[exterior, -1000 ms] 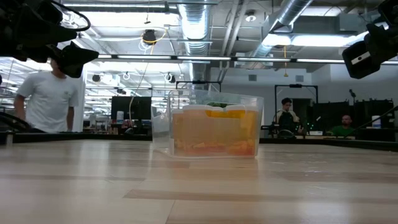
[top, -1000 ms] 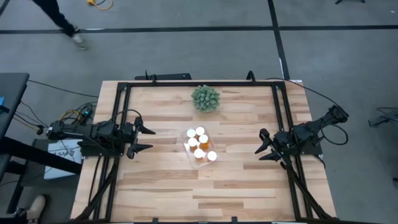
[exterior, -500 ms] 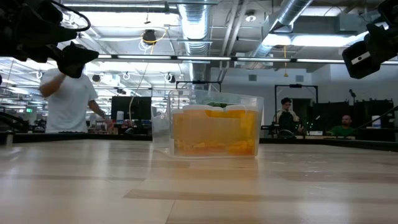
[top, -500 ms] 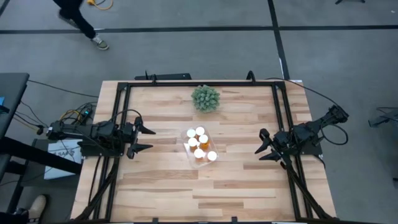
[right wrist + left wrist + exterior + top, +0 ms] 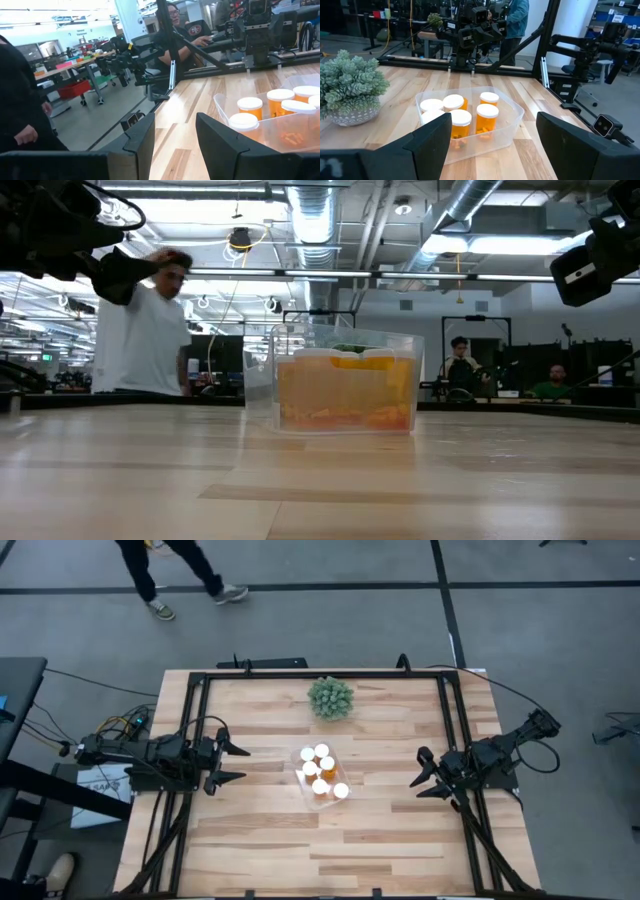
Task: Pick and place pill bottles into a basket
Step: Return to Home Position
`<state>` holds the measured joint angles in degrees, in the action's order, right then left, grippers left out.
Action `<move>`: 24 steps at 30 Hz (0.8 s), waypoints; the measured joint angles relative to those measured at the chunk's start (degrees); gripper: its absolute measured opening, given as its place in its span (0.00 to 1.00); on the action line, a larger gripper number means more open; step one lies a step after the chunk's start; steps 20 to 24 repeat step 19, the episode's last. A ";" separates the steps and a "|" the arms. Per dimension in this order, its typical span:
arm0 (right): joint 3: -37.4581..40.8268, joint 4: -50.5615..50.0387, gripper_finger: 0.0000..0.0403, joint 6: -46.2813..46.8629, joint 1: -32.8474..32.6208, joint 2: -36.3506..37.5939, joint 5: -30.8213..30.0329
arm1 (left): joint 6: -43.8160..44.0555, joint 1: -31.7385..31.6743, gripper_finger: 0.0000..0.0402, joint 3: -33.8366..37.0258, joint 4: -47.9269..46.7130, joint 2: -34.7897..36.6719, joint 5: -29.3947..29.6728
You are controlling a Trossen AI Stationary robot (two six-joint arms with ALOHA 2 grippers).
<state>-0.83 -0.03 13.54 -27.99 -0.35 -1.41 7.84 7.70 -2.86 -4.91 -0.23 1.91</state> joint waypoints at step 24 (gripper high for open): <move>-0.01 0.02 0.34 -0.01 -0.01 -0.01 0.00 | 0.06 0.02 0.70 0.00 0.02 0.00 0.00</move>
